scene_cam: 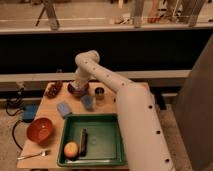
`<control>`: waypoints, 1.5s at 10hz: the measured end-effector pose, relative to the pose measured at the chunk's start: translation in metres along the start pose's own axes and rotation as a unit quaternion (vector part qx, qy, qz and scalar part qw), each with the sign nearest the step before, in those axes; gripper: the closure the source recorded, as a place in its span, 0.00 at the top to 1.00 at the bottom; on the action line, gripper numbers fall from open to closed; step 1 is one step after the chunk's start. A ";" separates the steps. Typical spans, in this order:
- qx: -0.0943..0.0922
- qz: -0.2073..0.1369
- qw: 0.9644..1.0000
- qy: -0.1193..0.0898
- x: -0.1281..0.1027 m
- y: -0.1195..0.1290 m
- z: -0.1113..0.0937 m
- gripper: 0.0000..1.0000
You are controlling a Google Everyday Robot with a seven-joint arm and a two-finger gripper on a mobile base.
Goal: Wipe purple bowl with towel
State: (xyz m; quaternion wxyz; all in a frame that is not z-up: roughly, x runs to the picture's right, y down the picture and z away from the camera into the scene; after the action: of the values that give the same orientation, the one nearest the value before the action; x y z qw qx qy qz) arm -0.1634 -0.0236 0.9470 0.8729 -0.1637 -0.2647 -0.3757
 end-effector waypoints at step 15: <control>-0.047 -0.004 0.999 0.010 0.020 0.002 0.028 0.00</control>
State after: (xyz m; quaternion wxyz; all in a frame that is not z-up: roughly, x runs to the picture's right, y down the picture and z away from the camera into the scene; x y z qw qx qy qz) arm -0.1595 -0.0201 0.9808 0.8656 -0.1996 -0.2382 -0.3925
